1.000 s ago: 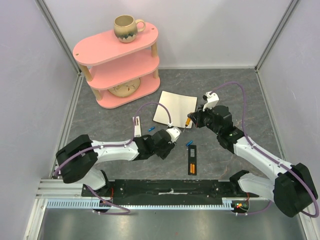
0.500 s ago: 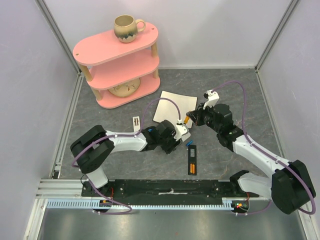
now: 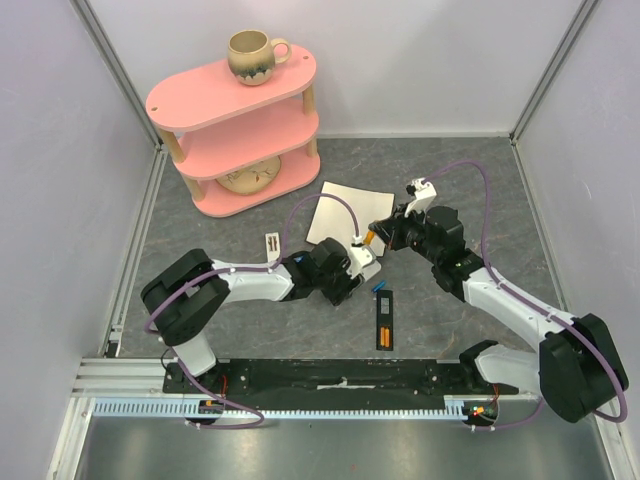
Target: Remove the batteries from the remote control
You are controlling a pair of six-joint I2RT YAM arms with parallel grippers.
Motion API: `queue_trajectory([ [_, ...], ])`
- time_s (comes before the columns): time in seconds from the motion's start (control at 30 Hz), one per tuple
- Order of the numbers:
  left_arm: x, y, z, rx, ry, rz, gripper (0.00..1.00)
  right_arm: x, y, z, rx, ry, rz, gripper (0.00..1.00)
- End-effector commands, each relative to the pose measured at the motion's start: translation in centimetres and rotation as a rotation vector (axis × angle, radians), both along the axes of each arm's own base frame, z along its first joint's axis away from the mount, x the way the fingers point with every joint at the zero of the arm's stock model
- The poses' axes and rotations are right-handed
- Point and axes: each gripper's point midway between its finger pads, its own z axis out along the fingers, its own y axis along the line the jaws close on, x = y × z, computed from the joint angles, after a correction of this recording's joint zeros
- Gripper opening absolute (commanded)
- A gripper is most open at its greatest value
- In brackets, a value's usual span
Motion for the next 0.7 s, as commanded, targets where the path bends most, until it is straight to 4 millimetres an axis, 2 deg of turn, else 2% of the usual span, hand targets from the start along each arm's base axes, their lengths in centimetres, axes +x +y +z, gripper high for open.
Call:
queue_trajectory([
  [0.0,2.5,1.4,-0.4,0.006,-0.046,0.115,0.61,0.5,0.5,1.7,0.043,-0.045,0.012,0.0],
  [0.07,2.5,1.2,-0.5,-0.006,-0.032,0.126,0.63,0.5,0.5,1.6,0.039,-0.044,0.012,0.0],
  [0.1,2.4,1.2,-0.6,-0.009,-0.03,0.126,0.99,0.4,0.5,1.5,0.04,-0.043,0.012,0.0],
  [0.3,2.4,1.3,-0.7,-0.025,-0.034,0.134,0.99,0.3,0.2,1.2,0.031,-0.041,0.006,0.0],
  [0.43,2.6,1.6,-1.0,-0.02,-0.028,0.139,0.9,0.2,0.3,0.8,0.028,-0.033,0.009,0.0],
  [0.5,2.5,1.3,-1.1,-0.037,-0.007,0.116,0.78,0.2,0.2,0.7,0.023,-0.031,0.007,0.0],
  [0.53,2.3,1.2,-1.1,-0.04,-0.003,0.111,0.67,0.2,0.2,0.5,0.022,-0.03,0.007,0.0],
  [0.6,2.3,1.2,-1.2,-0.056,0.003,0.096,0.58,0.1,0.1,0.4,0.024,-0.029,0.003,0.0],
  [0.67,2.0,0.9,-1.1,-0.076,0.008,0.076,0.54,0.1,0.2,0.2,0.033,-0.029,0.004,0.0],
])
